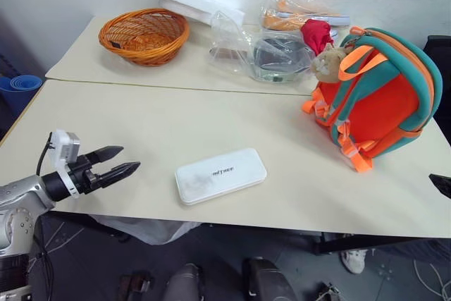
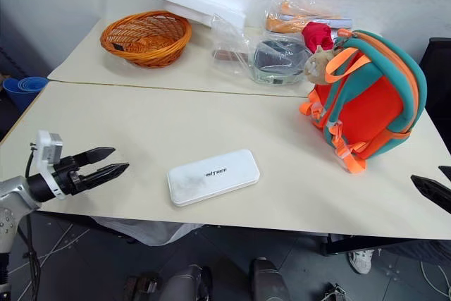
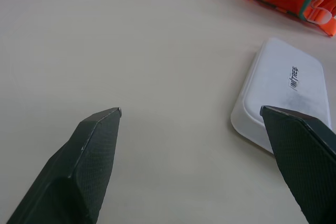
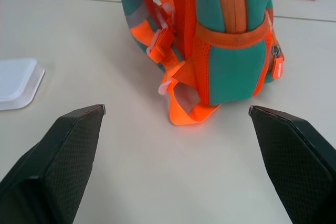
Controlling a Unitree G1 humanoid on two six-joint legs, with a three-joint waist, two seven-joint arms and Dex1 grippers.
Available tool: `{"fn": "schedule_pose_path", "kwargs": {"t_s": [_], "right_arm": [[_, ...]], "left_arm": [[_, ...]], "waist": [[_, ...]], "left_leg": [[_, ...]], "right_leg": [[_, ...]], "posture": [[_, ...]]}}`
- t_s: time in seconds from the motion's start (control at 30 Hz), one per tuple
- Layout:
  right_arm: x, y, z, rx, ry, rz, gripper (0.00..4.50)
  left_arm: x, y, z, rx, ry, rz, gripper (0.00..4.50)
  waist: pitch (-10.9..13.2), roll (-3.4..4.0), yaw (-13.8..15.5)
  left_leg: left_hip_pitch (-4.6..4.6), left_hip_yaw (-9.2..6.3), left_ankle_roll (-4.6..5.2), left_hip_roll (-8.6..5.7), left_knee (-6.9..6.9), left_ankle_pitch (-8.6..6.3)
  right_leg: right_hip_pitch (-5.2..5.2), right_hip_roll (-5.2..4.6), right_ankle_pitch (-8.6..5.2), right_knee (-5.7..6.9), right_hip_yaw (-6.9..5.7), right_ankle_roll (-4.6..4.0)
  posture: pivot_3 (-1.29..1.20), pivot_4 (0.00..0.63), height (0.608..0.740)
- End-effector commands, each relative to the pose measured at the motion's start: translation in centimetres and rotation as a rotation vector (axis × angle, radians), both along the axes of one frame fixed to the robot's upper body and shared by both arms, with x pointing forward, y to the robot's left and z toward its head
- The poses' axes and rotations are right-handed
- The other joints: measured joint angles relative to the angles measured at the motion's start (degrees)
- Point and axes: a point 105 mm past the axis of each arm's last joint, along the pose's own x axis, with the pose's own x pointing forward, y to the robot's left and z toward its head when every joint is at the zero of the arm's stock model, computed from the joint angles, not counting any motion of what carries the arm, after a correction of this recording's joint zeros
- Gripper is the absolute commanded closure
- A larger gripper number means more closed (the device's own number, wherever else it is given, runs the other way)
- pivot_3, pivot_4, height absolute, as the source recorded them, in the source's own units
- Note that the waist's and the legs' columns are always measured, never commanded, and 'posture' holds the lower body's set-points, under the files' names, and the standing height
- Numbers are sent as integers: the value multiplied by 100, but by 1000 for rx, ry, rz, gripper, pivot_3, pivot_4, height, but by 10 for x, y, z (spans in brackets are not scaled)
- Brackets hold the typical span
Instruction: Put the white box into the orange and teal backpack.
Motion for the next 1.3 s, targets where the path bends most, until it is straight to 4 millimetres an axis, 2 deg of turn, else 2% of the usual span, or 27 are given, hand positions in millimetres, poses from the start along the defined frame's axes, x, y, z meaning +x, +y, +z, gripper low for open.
{"fn": "schedule_pose_path", "kwargs": {"t_s": [0.03, 0.27, 0.37, 0.43, 0.57, 0.67, 0.77, 0.9, 0.93, 1.1, 1.2, 1.3], "right_arm": [[1, 4, 6, -3, -24, -4, 0], [2, 9, 9, -25, -24, -13, 0], [8, 25, 8, -70, -19, 29, 0], [20, 51, 1, -113, -4, 110, 0], [37, 93, -17, -144, 23, 249, 909], [56, 126, -35, -171, 30, 348, 1945], [76, 161, -49, -195, 22, 432, 3000], [99, 191, -65, -227, 20, 472, 4441], [104, 200, -71, -244, 28, 486, 4500], [119, 232, -93, -269, 31, 496, 4500], [107, 243, -99, -258, 39, 542, 4500], [101, 239, -98, -258, 43, 524, 4500]], "left_arm": [[6, -1, 9, 25, -41, 19, 47], [4, -5, 7, 23, -3, 1, 47], [-3, -14, 6, 40, 7, -55, 47], [-13, -25, -5, 133, 34, -147, 47], [-23, -37, -22, 231, 67, -246, 913], [-26, -48, -35, 294, 75, -314, 1834], [-20, -56, -40, 314, 62, -339, 2822], [-13, -67, -45, 334, 56, -370, 4106], [-8, -70, -46, 342, 53, -363, 4447], [12, -90, -42, 309, 21, -356, 4478], [23, -99, -41, 309, -8, -361, 4478], [38, -99, -40, 322, -20, -334, 4478]], "waist": [[0, 0, 2], [0, 0, -7], [0, 0, -10], [-1, -2, -27], [-1, -1, -52], [-1, -1, -37], [-1, -1, -46], [-1, 0, -20], [-1, -1, -10], [-1, -1, 11], [-1, -1, 22], [-1, -2, 24]], "left_leg": [[0, 0, 0, 1, -2, 0], [0, 2, 3, 0, -19, 5], [1, 2, 4, 0, -24, 7], [2, 2, 3, 0, -27, 9], [5, 2, -8, 0, -30, 11], [4, 1, -5, 0, -30, 15], [3, 2, -5, -3, -29, 17], [-3, 0, 14, -2, -30, 35], [-6, 0, 13, -3, -30, 36], [-12, -2, 11, -4, -23, 40], [-17, -1, 14, -5, -11, 41], [-21, -6, 22, 1, 28, 31]], "right_leg": [[0, 0, 0, 0, -2, -1], [-1, 0, 0, -9, -5, 0], [-2, 0, -1, -11, -5, 0], [-2, 1, -1, -10, -6, 0], [-2, 0, -1, -6, -5, -2], [-2, -1, -3, -5, -9, -5], [-8, -5, -4, 0, -9, -7], [-18, -5, -9, 12, -17, -16], [-21, -6, -9, 13, -18, -17], [-23, -6, -9, 22, -32, -16], [-22, -6, -8, 28, -43, -13], [-13, -5, -7, 38, -59, -11]], "posture": [[0, 150, 740], [0, 150, 740], [0, 150, 740], [0, 150, 740], [0, 150, 740], [0, 150, 740], [0, 150, 740], [0, 150, 740], [0, 150, 740], [0, 150, 740], [0, 150, 740], [0, 150, 740]]}}
